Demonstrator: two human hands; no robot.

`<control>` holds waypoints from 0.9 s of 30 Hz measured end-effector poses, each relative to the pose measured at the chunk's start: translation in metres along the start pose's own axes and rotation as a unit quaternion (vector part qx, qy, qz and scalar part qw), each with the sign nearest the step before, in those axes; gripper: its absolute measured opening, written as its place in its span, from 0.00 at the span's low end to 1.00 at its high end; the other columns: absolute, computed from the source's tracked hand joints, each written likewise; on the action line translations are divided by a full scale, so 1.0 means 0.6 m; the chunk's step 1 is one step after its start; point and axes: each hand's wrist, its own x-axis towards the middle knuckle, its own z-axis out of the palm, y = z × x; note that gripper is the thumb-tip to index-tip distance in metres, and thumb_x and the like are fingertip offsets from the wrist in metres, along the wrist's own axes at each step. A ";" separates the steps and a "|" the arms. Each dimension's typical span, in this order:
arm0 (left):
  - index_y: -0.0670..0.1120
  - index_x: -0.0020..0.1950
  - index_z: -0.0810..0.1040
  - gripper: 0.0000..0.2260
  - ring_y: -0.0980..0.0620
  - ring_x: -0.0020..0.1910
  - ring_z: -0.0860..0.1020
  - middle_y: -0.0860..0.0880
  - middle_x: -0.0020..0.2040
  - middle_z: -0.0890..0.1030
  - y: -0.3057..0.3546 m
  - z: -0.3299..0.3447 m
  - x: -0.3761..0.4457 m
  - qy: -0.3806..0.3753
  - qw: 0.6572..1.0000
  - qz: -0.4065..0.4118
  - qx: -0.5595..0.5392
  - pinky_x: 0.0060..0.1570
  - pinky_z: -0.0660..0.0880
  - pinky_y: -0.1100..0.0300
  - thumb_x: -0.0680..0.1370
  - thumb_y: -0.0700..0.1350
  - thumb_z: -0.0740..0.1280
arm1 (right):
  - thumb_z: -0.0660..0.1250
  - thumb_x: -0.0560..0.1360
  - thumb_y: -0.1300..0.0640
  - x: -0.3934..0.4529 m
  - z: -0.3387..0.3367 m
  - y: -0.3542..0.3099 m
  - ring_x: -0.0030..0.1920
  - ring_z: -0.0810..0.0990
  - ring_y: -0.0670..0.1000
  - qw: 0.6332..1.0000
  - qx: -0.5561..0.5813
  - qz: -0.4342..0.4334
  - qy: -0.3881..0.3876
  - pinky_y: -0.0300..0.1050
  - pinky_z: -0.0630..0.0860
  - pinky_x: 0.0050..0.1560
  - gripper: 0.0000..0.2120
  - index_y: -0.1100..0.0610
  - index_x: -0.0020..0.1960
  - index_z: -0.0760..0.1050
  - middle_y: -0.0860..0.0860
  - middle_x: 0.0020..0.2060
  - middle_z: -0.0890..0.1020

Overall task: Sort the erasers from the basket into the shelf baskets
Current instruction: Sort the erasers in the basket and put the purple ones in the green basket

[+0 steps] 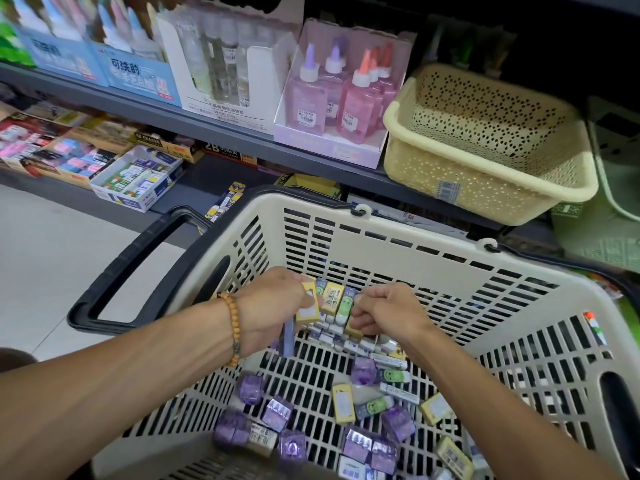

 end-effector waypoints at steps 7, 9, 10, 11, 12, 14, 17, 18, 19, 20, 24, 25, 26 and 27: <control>0.35 0.55 0.75 0.09 0.40 0.48 0.76 0.35 0.53 0.77 0.014 0.002 -0.004 0.036 0.991 0.005 -0.131 0.42 0.76 0.50 0.80 0.30 0.58 | 0.74 0.69 0.43 -0.067 0.011 -0.017 0.42 0.86 0.50 0.979 -0.010 -0.059 -0.196 0.37 0.78 0.37 0.21 0.57 0.53 0.80 0.53 0.43 0.86; 0.35 0.58 0.75 0.10 0.40 0.47 0.75 0.35 0.52 0.76 0.013 0.007 -0.005 0.044 0.986 0.000 -0.159 0.43 0.75 0.49 0.80 0.31 0.57 | 0.78 0.67 0.49 -0.078 0.034 -0.015 0.43 0.86 0.51 0.978 0.015 -0.070 -0.197 0.37 0.80 0.39 0.22 0.58 0.57 0.78 0.53 0.42 0.87; 0.36 0.58 0.74 0.10 0.42 0.44 0.75 0.36 0.51 0.75 0.011 0.010 -0.006 0.044 0.984 0.000 -0.172 0.41 0.74 0.51 0.80 0.31 0.57 | 0.78 0.69 0.54 -0.082 0.044 -0.012 0.41 0.86 0.51 0.981 0.037 -0.078 -0.176 0.38 0.80 0.39 0.19 0.59 0.57 0.78 0.54 0.41 0.87; 0.36 0.58 0.74 0.10 0.43 0.41 0.75 0.37 0.50 0.75 0.009 0.013 -0.006 0.041 0.983 0.002 -0.176 0.38 0.73 0.53 0.80 0.30 0.56 | 0.77 0.70 0.58 -0.084 0.051 -0.010 0.40 0.86 0.51 0.982 0.058 -0.085 -0.156 0.38 0.81 0.39 0.16 0.59 0.55 0.79 0.54 0.39 0.86; 0.35 0.59 0.74 0.10 0.44 0.41 0.74 0.37 0.50 0.75 0.007 0.015 -0.005 0.038 0.984 0.005 -0.172 0.37 0.72 0.55 0.80 0.30 0.57 | 0.76 0.71 0.61 -0.085 0.054 -0.007 0.38 0.86 0.51 0.983 0.073 -0.091 -0.142 0.38 0.81 0.39 0.12 0.60 0.53 0.80 0.54 0.38 0.86; 0.32 0.61 0.73 0.11 0.43 0.44 0.76 0.36 0.51 0.76 0.003 0.015 -0.002 0.029 0.989 0.014 -0.147 0.40 0.73 0.53 0.80 0.30 0.57 | 0.72 0.74 0.62 -0.085 0.044 -0.001 0.36 0.85 0.50 0.983 0.086 -0.106 -0.125 0.38 0.80 0.38 0.04 0.58 0.49 0.82 0.54 0.37 0.86; 0.36 0.62 0.74 0.12 0.44 0.47 0.80 0.38 0.55 0.80 -0.002 0.013 0.004 0.045 0.995 0.045 -0.080 0.42 0.78 0.56 0.79 0.30 0.61 | 0.69 0.76 0.62 -0.074 0.001 0.007 0.31 0.78 0.48 0.986 0.106 -0.085 -0.099 0.38 0.75 0.32 0.07 0.56 0.41 0.84 0.54 0.34 0.83; 0.38 0.61 0.74 0.12 0.45 0.49 0.81 0.39 0.54 0.80 -0.004 0.013 0.005 0.056 0.995 0.059 -0.055 0.43 0.78 0.57 0.78 0.31 0.63 | 0.69 0.77 0.60 -0.068 -0.016 0.010 0.30 0.76 0.47 0.989 0.095 -0.070 -0.089 0.39 0.73 0.31 0.09 0.57 0.39 0.83 0.54 0.33 0.81; 0.39 0.60 0.74 0.13 0.45 0.49 0.81 0.40 0.53 0.81 -0.006 0.013 0.006 0.061 0.995 0.072 -0.037 0.43 0.79 0.57 0.77 0.31 0.64 | 0.69 0.78 0.57 -0.062 -0.033 0.012 0.28 0.75 0.47 0.993 0.065 -0.057 -0.076 0.39 0.72 0.29 0.11 0.57 0.37 0.82 0.54 0.32 0.79; 0.41 0.59 0.75 0.12 0.45 0.49 0.82 0.41 0.52 0.81 -0.008 0.014 0.006 0.057 0.995 0.082 -0.027 0.42 0.79 0.58 0.76 0.31 0.66 | 0.68 0.78 0.55 -0.055 -0.048 0.016 0.27 0.74 0.47 0.997 0.020 -0.045 -0.060 0.39 0.71 0.28 0.13 0.58 0.36 0.80 0.53 0.30 0.78; 0.46 0.49 0.79 0.10 0.48 0.43 0.84 0.45 0.44 0.84 -0.009 0.016 0.001 0.031 0.993 0.108 0.022 0.40 0.81 0.61 0.73 0.32 0.70 | 0.66 0.80 0.53 -0.025 -0.067 0.032 0.24 0.77 0.48 0.996 -0.088 0.002 -0.028 0.37 0.72 0.24 0.17 0.60 0.35 0.79 0.54 0.27 0.80; 0.47 0.47 0.79 0.11 0.49 0.42 0.85 0.45 0.43 0.84 -0.009 0.017 0.001 0.031 0.993 0.112 0.032 0.38 0.80 0.63 0.73 0.32 0.71 | 0.67 0.79 0.55 -0.016 -0.062 0.034 0.25 0.78 0.49 0.997 -0.069 0.009 -0.019 0.37 0.73 0.25 0.16 0.62 0.36 0.80 0.55 0.28 0.81; 0.48 0.46 0.79 0.11 0.49 0.41 0.85 0.45 0.42 0.84 -0.010 0.017 0.001 0.031 0.992 0.113 0.039 0.36 0.80 0.64 0.72 0.32 0.72 | 0.68 0.79 0.57 -0.009 -0.056 0.036 0.26 0.80 0.49 0.999 -0.043 0.011 -0.006 0.39 0.75 0.27 0.14 0.63 0.38 0.81 0.56 0.30 0.82; 0.48 0.46 0.80 0.11 0.49 0.40 0.85 0.44 0.42 0.84 -0.011 0.017 0.002 0.030 0.993 0.109 0.045 0.35 0.80 0.64 0.72 0.32 0.72 | 0.69 0.78 0.59 -0.002 -0.049 0.036 0.28 0.82 0.50 1.000 -0.016 0.011 0.006 0.41 0.78 0.29 0.10 0.64 0.40 0.81 0.56 0.31 0.83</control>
